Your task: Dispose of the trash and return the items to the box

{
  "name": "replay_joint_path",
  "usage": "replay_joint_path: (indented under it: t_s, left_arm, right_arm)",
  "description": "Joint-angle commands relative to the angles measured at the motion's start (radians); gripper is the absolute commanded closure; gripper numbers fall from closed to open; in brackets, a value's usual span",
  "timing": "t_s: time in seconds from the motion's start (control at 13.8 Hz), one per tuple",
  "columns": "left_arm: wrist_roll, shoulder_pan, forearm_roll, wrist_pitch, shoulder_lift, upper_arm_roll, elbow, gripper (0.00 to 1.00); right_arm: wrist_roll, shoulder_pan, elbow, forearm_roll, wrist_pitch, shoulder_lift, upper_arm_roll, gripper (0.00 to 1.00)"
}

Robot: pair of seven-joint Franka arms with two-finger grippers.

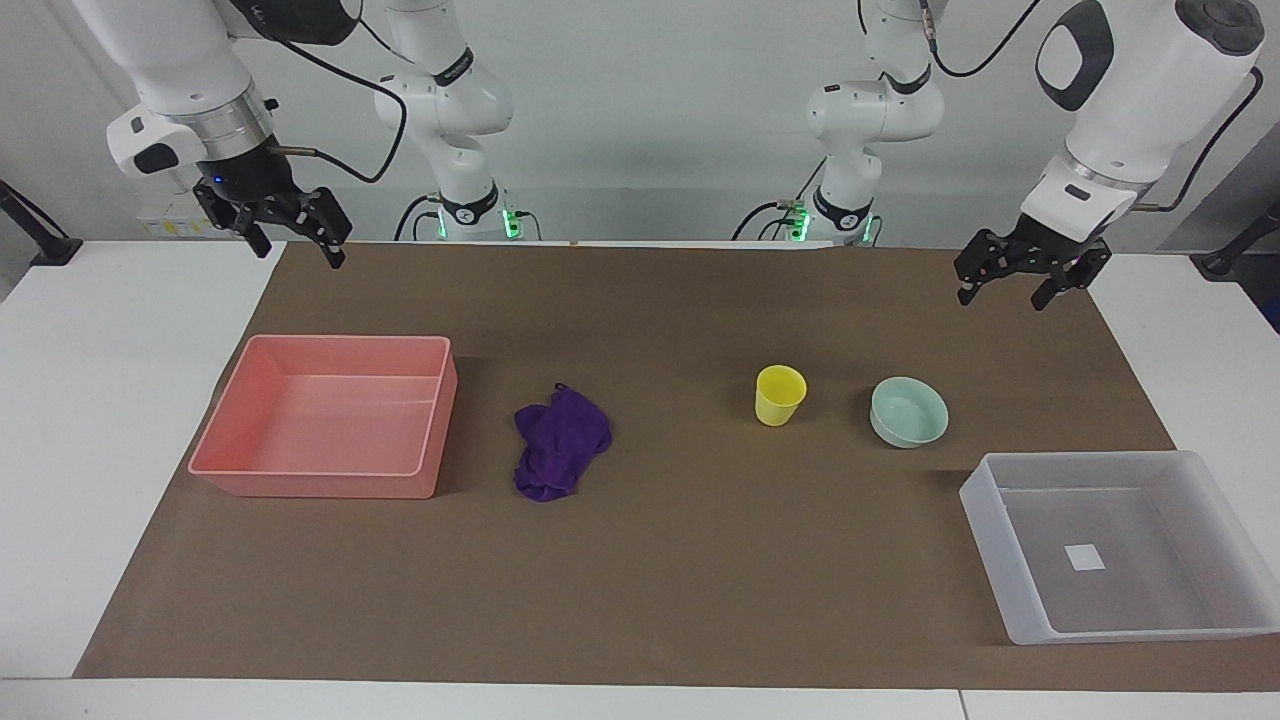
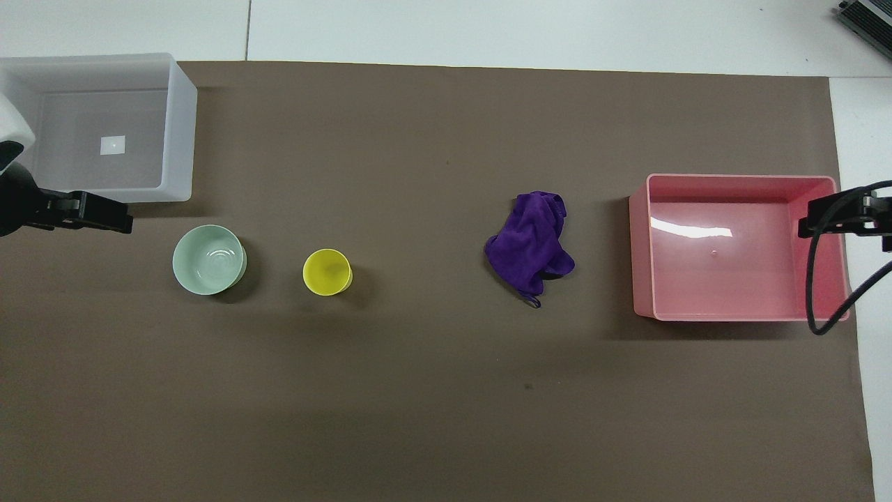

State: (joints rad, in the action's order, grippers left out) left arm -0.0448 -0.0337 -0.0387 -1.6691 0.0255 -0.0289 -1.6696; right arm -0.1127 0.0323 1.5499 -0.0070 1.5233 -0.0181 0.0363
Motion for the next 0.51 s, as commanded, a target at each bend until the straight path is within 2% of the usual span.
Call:
replay_joint_path:
  t_s: [0.0,0.43]
  left_arm:
    - [0.022,0.001,0.014,-0.005,0.027,-0.002,-0.028,0.00]
    - [0.026,-0.003,0.016,-0.011,0.025,-0.003,-0.027,0.00]
  right_arm:
    - [0.022,0.009,0.032,0.009,-0.006,-0.028,-0.004,0.00]
    - [0.028,0.008,0.030,0.009,-0.006,-0.054,-0.004,0.00]
